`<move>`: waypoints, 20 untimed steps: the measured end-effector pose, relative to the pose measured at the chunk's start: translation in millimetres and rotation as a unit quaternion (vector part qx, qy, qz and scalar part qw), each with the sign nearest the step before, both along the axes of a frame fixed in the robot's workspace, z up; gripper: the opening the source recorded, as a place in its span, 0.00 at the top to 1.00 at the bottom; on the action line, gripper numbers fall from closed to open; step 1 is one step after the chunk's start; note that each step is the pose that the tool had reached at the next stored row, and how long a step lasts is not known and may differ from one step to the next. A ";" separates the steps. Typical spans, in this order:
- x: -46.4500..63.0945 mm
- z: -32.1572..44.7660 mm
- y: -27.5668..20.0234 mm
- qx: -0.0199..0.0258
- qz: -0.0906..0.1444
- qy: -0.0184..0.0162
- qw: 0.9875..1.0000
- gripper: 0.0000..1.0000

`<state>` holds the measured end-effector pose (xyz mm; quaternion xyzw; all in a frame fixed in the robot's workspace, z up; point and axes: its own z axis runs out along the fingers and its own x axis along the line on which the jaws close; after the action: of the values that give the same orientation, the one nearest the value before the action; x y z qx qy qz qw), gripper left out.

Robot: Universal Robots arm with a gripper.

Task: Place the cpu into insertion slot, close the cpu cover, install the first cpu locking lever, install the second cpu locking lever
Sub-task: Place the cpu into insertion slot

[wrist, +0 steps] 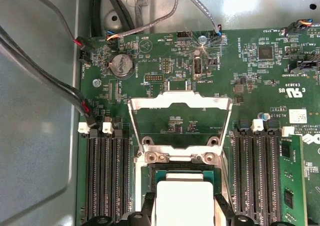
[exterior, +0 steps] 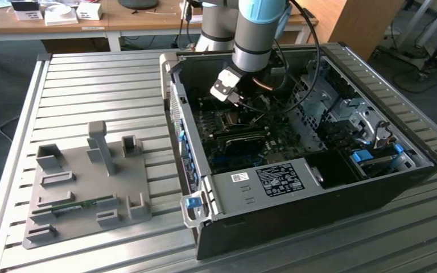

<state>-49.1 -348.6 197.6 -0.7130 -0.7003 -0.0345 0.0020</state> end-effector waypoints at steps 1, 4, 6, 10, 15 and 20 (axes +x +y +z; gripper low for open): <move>0.0 0.0 0.9 0.000 0.000 0.000 1.000 0.46; 0.0 -0.2 1.7 0.000 0.000 0.000 1.000 0.46; 0.0 -0.8 1.8 0.000 0.000 0.000 1.000 0.46; 0.0 -1.5 1.8 0.000 0.000 0.000 1.000 0.46; 0.0 -2.1 1.8 0.000 0.000 0.000 1.000 0.46; 0.0 -2.4 1.7 0.000 0.000 0.000 1.000 0.46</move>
<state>-49.1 -346.9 195.2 -0.7130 -0.7003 -0.0345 0.0020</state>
